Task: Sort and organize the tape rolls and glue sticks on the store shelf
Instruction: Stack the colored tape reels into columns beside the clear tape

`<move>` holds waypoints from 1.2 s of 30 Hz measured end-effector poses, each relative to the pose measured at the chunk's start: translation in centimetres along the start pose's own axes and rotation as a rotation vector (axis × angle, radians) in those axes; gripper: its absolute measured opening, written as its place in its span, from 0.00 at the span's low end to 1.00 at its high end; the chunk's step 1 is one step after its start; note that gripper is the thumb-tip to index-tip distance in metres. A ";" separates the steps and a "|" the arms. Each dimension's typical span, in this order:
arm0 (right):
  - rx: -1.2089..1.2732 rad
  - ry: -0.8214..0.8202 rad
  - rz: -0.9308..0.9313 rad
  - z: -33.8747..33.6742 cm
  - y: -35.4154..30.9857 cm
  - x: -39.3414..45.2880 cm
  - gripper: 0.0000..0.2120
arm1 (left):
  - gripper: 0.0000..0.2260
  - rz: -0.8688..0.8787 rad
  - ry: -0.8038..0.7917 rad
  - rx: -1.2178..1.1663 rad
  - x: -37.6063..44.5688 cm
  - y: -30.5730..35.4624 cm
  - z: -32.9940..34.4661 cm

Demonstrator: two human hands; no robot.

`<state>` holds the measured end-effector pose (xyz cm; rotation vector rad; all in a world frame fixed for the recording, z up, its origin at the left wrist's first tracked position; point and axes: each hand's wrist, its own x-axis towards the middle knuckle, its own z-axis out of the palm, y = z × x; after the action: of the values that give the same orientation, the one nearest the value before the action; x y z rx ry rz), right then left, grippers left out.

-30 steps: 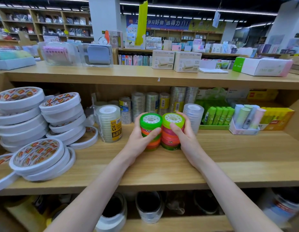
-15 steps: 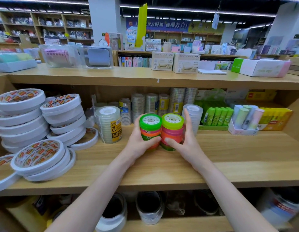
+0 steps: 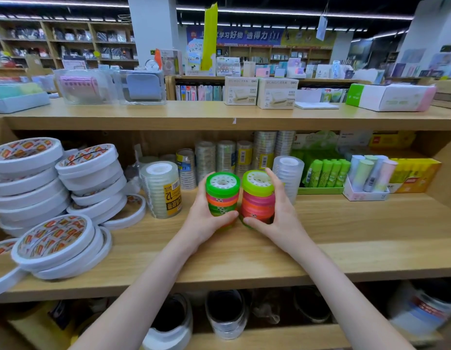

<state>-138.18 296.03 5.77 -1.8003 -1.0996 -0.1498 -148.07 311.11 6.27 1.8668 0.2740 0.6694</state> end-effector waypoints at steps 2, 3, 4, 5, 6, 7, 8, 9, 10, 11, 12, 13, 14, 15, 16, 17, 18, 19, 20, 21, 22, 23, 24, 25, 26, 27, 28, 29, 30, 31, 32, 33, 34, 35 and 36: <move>0.028 0.029 0.030 -0.7 -0.1 -0.7 0.45 | 0.37 0.003 0.056 0.023 -0.2 0.0 -0.3; 0.048 0.093 0.041 -1.3 0.0 -1.0 0.42 | 0.37 0.004 0.079 0.029 -0.3 0.0 -0.4; 0.060 0.175 0.036 -2.0 0.1 -1.3 0.37 | 0.37 0.006 0.094 0.033 -0.4 0.0 -0.4; 0.051 0.259 0.025 -2.8 0.5 -1.4 0.31 | 0.37 0.007 0.102 0.037 -0.5 0.0 -0.5; 0.029 0.327 0.031 -3.6 1.0 -1.3 0.27 | 0.37 0.008 0.107 0.044 -0.5 0.1 -0.5; 0.016 0.364 0.073 -4.3 1.6 -0.8 0.24 | 0.37 0.011 0.109 0.049 -0.5 0.0 -0.4; 0.020 0.355 0.149 -5.1 2.1 -0.1 0.23 | 0.37 0.012 0.111 0.053 -0.4 0.1 -0.4; 0.062 0.307 0.237 -5.7 2.4 0.6 0.22 | 0.37 0.011 0.112 0.056 -0.4 0.1 -0.3; 0.141 0.240 0.313 -6.1 2.5 1.3 0.20 | 0.37 0.009 0.117 0.060 -0.4 0.1 -0.3; 0.244 0.181 0.365 -6.2 2.5 1.9 0.16 | 0.38 0.009 0.130 0.067 -0.4 0.1 -0.3; 0.332 0.140 0.398 -6.3 2.2 2.3 0.13 | 0.38 0.012 0.153 0.078 -0.4 0.0 -0.3; 0.387 0.115 0.420 -6.2 2.1 2.6 0.11 | 0.38 0.018 0.184 0.093 -0.4 0.0 -0.4; 0.431 0.094 0.429 -6.1 1.9 2.8 0.10 | 0.38 0.021 0.215 0.106 -0.4 -0.1 -0.5; 0.477 0.073 0.434 -5.9 2.0 3.1 0.11 | 0.38 0.017 0.241 0.111 -0.3 -0.2 -0.5; 0.536 0.041 0.441 -5.6 2.0 3.3 0.13 | 0.38 0.009 0.259 0.111 -0.3 -0.3 -0.6; 0.589 -0.003 0.453 -5.2 2.0 3.6 0.15 | 0.39 0.002 0.270 0.113 -0.4 -0.3 -0.7; 0.637 -0.060 0.467 -4.8 1.7 4.0 0.17 | 0.39 -0.003 0.275 0.119 -0.4 -0.4 -0.8; 0.660 -0.119 0.484 -4.3 1.5 4.3 0.19 | 0.39 -0.007 0.274 0.124 -0.4 -0.5 -0.8; 0.664 -0.165 0.498 -3.9 1.2 4.6 0.21 | 0.39 -0.011 0.270 0.124 -0.3 -0.6 -0.8; 0.659 -0.192 0.506 -3.5 1.0 4.9 0.23 | 0.38 -0.012 0.264 0.119 -0.3 -0.6 -0.8; 0.658 -0.196 0.504 -3.3 0.9 5.0 0.24 | 0.38 -0.012 0.258 0.113 -0.3 -0.6 -0.9; 0.664 -0.189 0.493 -3.3 0.8 4.9 0.25 | 0.38 -0.017 0.245 0.107 -0.3 -0.7 -1.0; 0.677 -0.182 0.479 -3.4 0.6 4.7 0.24 | 0.39 -0.026 0.218 0.101 -0.4 -0.6 -1.2; 0.690 -0.179 0.465 -3.5 0.6 4.4 0.22 | 0.39 -0.039 0.175 0.092 -0.6 -0.5 -1.5; 0.698 -0.178 0.446 -3.6 0.5 3.8 0.20 | 0.39 -0.046 0.117 0.081 -0.8 -0.5 -1.8; 0.671 -0.180 0.412 -3.8 0.5 3.2 0.22 | 0.39 -0.048 0.054 0.067 -0.9 -0.5 -2.1; 0.613 -0.200 0.354 -3.9 0.6 2.4 0.29 | 0.39 -0.046 -0.003 0.049 -1.0 -0.5 -2.4; 0.528 -0.233 0.282 -3.9 0.7 1.8 0.35 | 0.39 -0.046 -0.045 0.037 -1.1 -0.6 -2.6; 0.440 -0.257 0.214 -3.7 0.6 1.3 0.40 | 0.39 -0.047 -0.075 0.034 -1.1 -0.6 -2.6; 0.351 -0.260 0.158 -3.4 0.7 1.1 0.44 | 0.38 -0.047 -0.094 0.035 -1.0 -0.6 -2.5; 0.271 -0.244 0.113 -3.0 0.8 0.9 0.46 | 0.38 -0.046 -0.103 0.033 -0.9 -0.6 -2.3; 0.210 -0.219 0.077 -2.8 0.8 0.8 0.47 | 0.38 -0.044 -0.107 0.024 -0.8 -0.5 -2.0; 0.171 -0.191 0.052 -2.6 0.8 0.8 0.46 | 0.38 -0.037 -0.108 0.015 -0.6 -0.5 -1.6; 0.143 -0.164 0.041 -2.5 0.9 0.8 0.45 | 0.38 -0.030 -0.105 0.016 -0.4 -0.5 -1.3; 0.117 -0.138 0.034 -2.5 1.0 0.8 0.44 | 0.38 -0.024 -0.104 0.024 -0.2 -0.5 -0.9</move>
<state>-136.11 294.44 6.82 -1.7440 -1.1495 0.0587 -148.71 311.95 6.00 1.9114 0.2380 0.5527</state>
